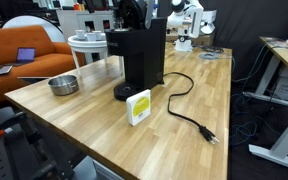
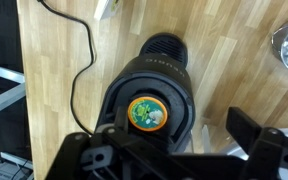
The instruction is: Open the coffee maker, take out the cup and put it in the pot
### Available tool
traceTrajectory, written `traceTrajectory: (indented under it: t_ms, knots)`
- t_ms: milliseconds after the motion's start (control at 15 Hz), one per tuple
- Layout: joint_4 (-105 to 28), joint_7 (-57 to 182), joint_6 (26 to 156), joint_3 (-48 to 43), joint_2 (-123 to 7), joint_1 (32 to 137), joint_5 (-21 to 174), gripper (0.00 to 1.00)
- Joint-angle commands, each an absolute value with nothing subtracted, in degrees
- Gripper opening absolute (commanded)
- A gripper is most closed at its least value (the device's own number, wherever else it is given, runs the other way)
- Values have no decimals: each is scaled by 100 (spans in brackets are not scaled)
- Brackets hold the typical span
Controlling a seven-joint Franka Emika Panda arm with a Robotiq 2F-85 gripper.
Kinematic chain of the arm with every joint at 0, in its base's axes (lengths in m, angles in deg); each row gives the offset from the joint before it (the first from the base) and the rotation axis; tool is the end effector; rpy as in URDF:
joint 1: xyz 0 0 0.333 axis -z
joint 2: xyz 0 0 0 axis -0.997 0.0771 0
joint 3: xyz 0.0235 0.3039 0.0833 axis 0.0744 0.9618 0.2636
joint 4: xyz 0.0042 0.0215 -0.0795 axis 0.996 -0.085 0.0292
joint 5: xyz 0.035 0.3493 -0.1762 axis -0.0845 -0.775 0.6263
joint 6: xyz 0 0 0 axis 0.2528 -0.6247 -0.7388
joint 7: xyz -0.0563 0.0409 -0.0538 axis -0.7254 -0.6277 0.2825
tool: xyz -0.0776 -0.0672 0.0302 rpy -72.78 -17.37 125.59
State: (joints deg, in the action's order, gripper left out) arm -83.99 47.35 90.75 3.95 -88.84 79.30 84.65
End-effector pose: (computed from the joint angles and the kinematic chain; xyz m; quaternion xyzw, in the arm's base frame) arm 0.4686 0.0673 0.4243 0.9675 0.2228 0.0880 0.0813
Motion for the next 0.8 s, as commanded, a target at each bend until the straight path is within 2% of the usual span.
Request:
traceTrajectory:
  t_ms: [0, 733]
  knots:
    - [-8071, 4790, 8841, 432, -8638, 8014, 8352, 100]
    - [-7534, 5880, 8581, 446, -7931, 8103, 8226, 100]
